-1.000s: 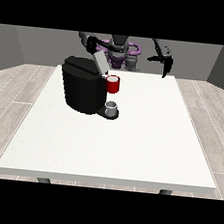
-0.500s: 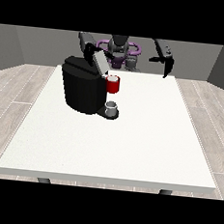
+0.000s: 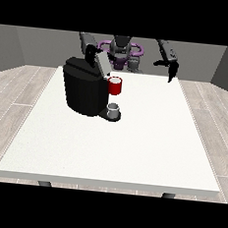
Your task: Insert the coffee pod into the coffee machine and close the lid
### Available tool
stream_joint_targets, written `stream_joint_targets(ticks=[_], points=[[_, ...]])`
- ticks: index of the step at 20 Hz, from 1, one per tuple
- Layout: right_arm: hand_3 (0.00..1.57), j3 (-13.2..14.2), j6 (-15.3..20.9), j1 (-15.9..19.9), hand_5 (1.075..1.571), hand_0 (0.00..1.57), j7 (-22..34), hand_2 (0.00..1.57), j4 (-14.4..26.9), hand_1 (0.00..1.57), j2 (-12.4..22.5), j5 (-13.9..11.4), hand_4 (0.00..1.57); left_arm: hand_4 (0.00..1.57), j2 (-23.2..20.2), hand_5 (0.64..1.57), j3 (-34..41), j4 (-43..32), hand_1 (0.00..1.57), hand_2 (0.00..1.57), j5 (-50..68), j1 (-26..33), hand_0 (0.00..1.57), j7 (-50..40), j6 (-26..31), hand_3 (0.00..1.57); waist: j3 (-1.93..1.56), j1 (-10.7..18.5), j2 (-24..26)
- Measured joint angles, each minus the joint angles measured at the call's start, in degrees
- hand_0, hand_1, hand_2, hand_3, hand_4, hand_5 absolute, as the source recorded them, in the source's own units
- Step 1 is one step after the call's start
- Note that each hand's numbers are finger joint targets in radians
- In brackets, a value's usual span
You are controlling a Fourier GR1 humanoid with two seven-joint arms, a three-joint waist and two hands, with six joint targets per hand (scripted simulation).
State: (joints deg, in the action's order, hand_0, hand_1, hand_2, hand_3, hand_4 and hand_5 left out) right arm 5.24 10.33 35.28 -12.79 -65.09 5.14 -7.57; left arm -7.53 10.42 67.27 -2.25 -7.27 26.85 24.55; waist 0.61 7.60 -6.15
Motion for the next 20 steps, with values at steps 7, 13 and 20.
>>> stream_joint_targets(ticks=[7,13,20], points=[[0.0,-1.2,1.3,2.6,1.571,0.0,0.7,0.0,1.3,0.0,-1.0,-1.6,0.45,0.38,-1.0,1.571,0.6,-2.8,0.0,0.0,0.5,-2.0,0.0,1.2,0.2,0.0,-0.24,0.2,-0.9],[0.0,-2.9,2.1,6.3,1.571,0.0,2.7,0.0,3.3,0.0,-2.5,-2.9,0.44,0.35,-2.3,1.571,1.6,-5.1,0.0,0.0,1.5,-4.2,0.0,1.4,1.2,0.0,-0.64,1.3,-2.3],[0.0,-4.8,4.0,13.0,1.571,0.0,5.9,0.0,7.3,0.0,-3.3,-7.0,0.42,0.4,-2.4,1.571,0.9,-7.2,0.0,0.0,1.3,-5.0,0.0,2.4,1.6,0.0,-0.6,3.1,-2.6]])
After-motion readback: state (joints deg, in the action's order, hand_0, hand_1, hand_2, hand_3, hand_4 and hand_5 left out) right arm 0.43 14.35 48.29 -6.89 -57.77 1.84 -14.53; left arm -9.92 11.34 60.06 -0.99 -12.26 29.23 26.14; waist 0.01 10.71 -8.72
